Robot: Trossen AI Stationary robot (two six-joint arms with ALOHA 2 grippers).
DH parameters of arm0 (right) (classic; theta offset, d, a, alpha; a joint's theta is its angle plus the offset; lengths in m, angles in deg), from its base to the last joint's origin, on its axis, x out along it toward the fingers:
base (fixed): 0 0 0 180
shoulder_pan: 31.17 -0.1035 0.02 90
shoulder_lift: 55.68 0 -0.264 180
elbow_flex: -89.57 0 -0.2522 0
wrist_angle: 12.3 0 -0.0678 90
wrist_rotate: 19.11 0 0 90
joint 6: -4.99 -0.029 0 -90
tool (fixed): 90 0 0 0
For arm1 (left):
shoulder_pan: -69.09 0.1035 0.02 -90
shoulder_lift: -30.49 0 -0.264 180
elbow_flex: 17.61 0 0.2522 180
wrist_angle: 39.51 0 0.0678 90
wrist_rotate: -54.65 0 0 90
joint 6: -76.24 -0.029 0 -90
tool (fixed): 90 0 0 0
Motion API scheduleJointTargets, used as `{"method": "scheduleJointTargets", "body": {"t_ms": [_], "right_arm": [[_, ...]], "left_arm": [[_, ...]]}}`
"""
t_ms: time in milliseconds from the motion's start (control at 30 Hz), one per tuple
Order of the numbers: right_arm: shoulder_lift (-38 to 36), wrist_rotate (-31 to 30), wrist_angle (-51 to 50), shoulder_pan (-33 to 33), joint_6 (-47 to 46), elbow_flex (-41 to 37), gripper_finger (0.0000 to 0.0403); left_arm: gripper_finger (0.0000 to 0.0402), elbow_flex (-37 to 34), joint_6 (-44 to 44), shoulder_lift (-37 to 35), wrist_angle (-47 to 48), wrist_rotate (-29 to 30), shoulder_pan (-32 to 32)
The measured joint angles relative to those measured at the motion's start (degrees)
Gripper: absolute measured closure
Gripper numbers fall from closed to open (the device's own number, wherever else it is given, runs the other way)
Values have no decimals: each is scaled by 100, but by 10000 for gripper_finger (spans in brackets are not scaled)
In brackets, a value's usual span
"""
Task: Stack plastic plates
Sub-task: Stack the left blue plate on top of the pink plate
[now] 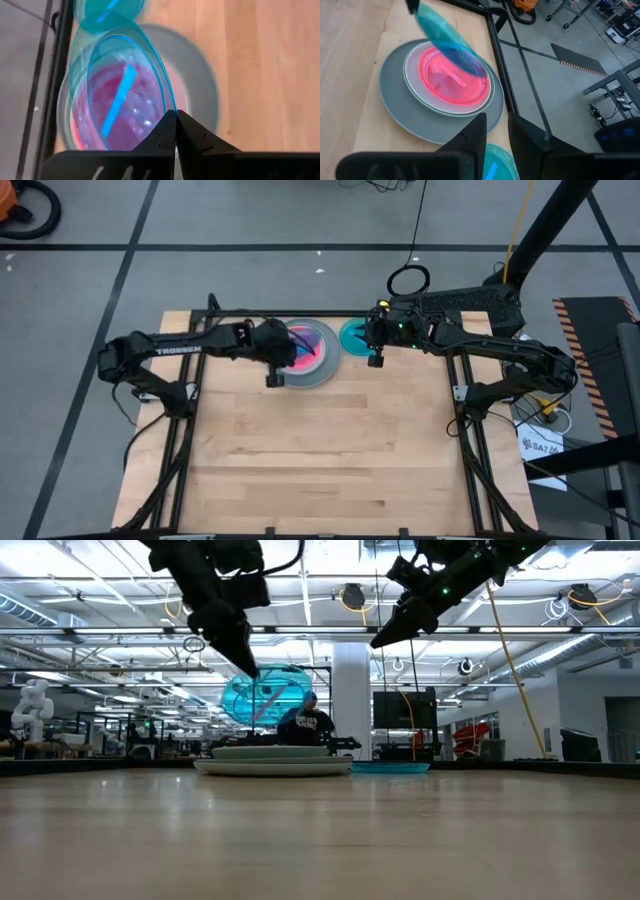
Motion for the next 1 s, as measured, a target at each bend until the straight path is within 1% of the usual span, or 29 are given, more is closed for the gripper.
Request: {"method": "scheduleJointTargets", "body": {"t_ms": [67,167,333,467,700,1000], "right_arm": [[0,0,13,0,-1,0,330],[0,-2,9,0,0,0,330],[0,0,1,0,0,-2,330],[0,-2,-2,2,0,-2,330],[0,-2,-4,1,0,-2,330],[0,-2,-6,2,13,-2,330]], "left_arm": [[397,10,50,172,-231,12,-91],[397,0,124,422,-170,179,-101],[389,0,348,669,-191,240,30],[388,-1,365,804,-214,247,102],[386,0,484,926,-187,252,168],[382,-2,695,918,-209,334,209]]}}
